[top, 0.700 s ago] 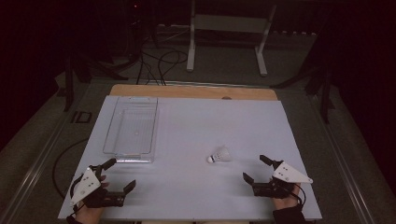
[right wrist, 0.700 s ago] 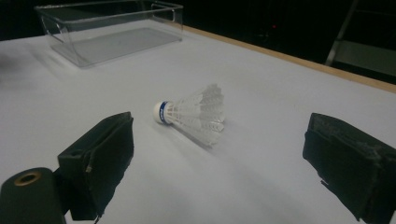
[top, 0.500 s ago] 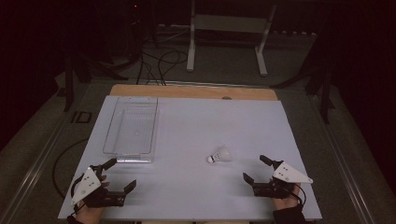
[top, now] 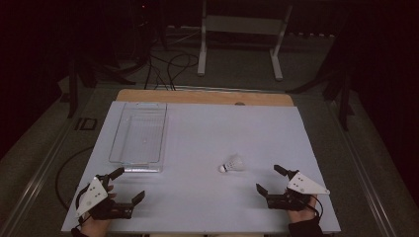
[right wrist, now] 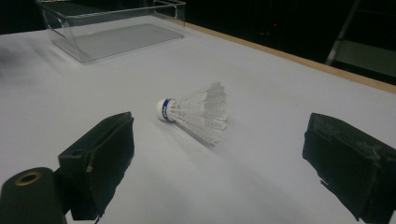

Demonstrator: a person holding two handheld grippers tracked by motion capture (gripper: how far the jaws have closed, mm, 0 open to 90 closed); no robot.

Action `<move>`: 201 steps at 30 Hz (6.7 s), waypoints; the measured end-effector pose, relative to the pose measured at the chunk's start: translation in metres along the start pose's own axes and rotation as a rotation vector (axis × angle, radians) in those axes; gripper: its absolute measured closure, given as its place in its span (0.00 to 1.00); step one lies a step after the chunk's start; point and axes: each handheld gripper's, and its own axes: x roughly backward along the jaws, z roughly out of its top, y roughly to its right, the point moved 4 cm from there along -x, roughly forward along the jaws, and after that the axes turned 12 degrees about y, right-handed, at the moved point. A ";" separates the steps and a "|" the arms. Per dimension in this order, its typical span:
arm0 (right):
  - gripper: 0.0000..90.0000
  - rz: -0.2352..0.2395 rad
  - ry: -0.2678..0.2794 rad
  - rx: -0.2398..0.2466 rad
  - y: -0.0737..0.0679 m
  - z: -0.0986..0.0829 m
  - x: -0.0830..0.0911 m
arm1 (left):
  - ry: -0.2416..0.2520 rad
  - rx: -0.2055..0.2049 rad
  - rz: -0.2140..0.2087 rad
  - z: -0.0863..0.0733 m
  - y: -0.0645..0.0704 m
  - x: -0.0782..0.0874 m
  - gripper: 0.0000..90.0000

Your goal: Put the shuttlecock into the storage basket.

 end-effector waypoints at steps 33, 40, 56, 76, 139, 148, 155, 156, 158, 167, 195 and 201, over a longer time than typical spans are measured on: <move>0.11 -0.014 0.011 0.001 0.001 0.003 0.001 | -0.042 0.006 -0.119 0.022 0.013 -0.015 0.00; 0.11 -0.010 0.010 -0.005 0.000 0.003 0.001 | -0.073 -0.007 -0.170 0.030 0.017 -0.030 0.00; 0.11 0.007 0.010 -0.025 -0.001 0.003 0.001 | -0.131 -0.015 -0.247 0.057 0.024 -0.060 0.00; 0.11 0.014 0.011 -0.029 -0.002 0.004 0.000 | -0.199 -0.032 -0.367 0.066 0.050 -0.101 0.00; 0.11 0.025 0.012 -0.026 -0.002 0.005 0.001 | -0.644 -0.195 -0.528 0.057 0.098 -0.213 0.00; 0.12 0.027 0.011 -0.026 -0.002 0.005 0.001 | -0.739 -0.206 -0.558 0.046 0.103 -0.227 0.00; 0.12 0.020 0.019 -0.015 -0.003 0.006 0.002 | -0.785 -0.224 -0.578 0.040 0.106 -0.235 0.00; 0.12 0.019 0.027 -0.016 -0.003 0.007 0.002 | -0.788 -0.217 -0.581 0.040 0.107 -0.235 0.00; 0.11 0.011 0.039 -0.015 -0.002 0.008 0.004 | -0.790 -0.218 -0.581 0.039 0.107 -0.237 0.00; 0.11 0.009 0.034 -0.006 -0.001 0.008 0.003 | -0.871 -0.232 -0.590 0.028 0.104 -0.245 0.00; 0.12 0.016 0.022 -0.016 -0.001 0.006 0.002 | -0.991 -0.219 -0.535 0.002 0.109 -0.274 0.21; 0.12 0.019 0.018 -0.017 -0.001 0.005 0.002 | -0.999 -0.183 -0.523 -0.001 0.107 -0.278 0.31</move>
